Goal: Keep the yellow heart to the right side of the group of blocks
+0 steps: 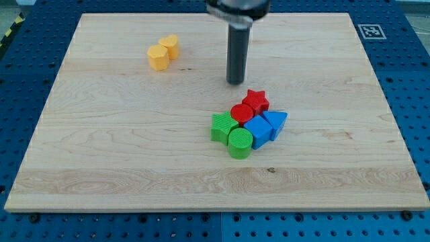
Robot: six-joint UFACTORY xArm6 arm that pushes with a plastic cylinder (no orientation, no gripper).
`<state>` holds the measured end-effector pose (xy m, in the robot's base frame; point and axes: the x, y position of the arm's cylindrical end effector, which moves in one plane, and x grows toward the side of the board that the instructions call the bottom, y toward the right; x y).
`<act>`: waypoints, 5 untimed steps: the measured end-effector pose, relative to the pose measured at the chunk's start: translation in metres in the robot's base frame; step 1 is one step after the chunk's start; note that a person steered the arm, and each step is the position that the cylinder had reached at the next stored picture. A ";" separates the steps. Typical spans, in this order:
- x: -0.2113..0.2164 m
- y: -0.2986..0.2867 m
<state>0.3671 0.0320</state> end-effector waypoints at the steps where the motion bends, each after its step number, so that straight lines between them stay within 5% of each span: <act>1: -0.059 -0.006; 5: -0.120 -0.069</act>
<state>0.2471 -0.0366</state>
